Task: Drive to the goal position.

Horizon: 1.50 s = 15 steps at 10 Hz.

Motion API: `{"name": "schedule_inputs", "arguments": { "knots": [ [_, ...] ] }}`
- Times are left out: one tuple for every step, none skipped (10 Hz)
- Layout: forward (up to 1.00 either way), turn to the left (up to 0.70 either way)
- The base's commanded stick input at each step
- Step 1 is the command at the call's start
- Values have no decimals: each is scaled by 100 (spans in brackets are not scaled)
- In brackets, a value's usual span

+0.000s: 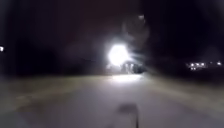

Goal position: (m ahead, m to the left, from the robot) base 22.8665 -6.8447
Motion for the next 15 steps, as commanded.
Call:
{"name": "schedule_inputs", "arguments": {
  "knots": [
    [100,0],
    [100,0],
    [100,0],
    [100,0],
    [100,0],
    [100,0],
    [100,0],
    [100,0],
    [100,0],
    [100,0],
    [100,0],
    [100,0],
    [100,0],
    [100,0],
    [100,0]
  ]
}}
